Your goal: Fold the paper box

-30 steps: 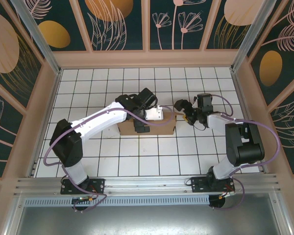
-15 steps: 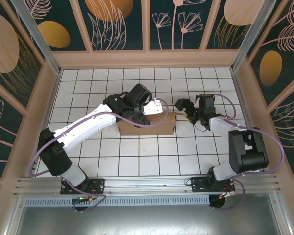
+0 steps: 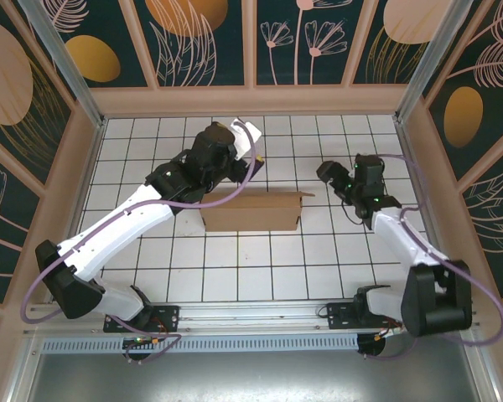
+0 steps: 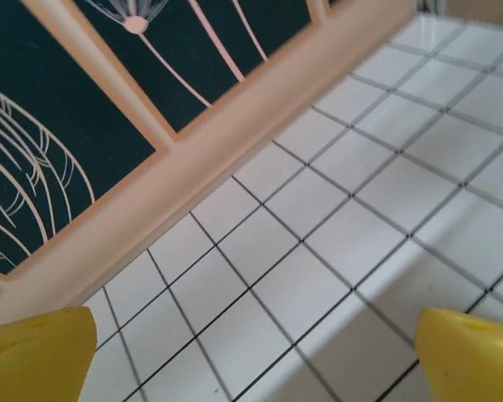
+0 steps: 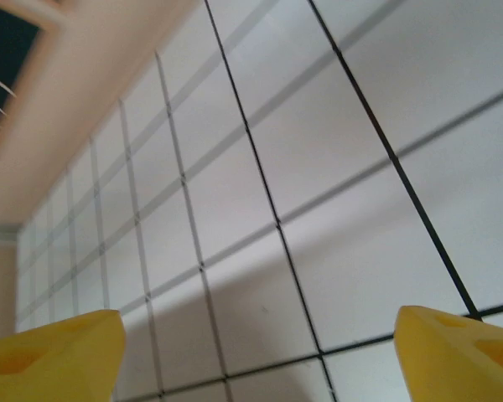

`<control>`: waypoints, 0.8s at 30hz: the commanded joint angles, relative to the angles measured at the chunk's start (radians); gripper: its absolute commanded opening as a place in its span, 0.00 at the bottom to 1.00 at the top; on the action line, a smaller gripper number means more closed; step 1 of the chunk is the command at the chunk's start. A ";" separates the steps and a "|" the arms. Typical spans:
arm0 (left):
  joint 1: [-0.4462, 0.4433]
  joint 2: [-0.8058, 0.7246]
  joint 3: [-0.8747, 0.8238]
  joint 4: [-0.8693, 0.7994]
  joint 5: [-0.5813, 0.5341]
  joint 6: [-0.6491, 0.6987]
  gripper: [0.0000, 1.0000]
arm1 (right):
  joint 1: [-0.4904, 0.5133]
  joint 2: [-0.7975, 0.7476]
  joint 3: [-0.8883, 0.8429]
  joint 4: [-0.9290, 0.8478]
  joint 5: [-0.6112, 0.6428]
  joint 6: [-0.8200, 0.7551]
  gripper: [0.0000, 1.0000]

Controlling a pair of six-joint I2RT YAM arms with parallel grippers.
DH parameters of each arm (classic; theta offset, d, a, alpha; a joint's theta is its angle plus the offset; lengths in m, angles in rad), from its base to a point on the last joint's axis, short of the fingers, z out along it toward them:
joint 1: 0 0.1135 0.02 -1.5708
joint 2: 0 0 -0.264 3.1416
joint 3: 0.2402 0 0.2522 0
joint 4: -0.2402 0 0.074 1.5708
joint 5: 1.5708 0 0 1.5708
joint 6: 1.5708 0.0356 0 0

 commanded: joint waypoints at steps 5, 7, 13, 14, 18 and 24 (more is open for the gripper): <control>0.026 -0.068 -0.175 0.235 0.086 -0.549 0.00 | 0.226 -0.105 0.171 -0.105 0.160 -0.229 0.00; 0.035 -0.104 -0.233 0.273 0.051 -0.644 0.00 | 0.368 -0.066 0.225 -0.152 0.275 -0.311 0.00; 0.063 -0.164 -0.289 0.274 -0.049 -0.706 0.00 | 0.645 0.067 0.302 -0.183 0.511 -0.382 0.00; 0.070 -0.179 -0.307 0.287 -0.062 -0.703 0.00 | 0.664 0.089 0.308 -0.180 0.525 -0.382 0.00; 0.084 -0.217 -0.362 0.330 -0.063 -0.693 0.00 | 0.707 0.157 0.305 -0.151 0.583 -0.394 0.00; 0.083 -0.219 -0.413 0.348 -0.005 -0.737 0.00 | 0.797 0.168 0.201 -0.082 0.708 -0.365 0.00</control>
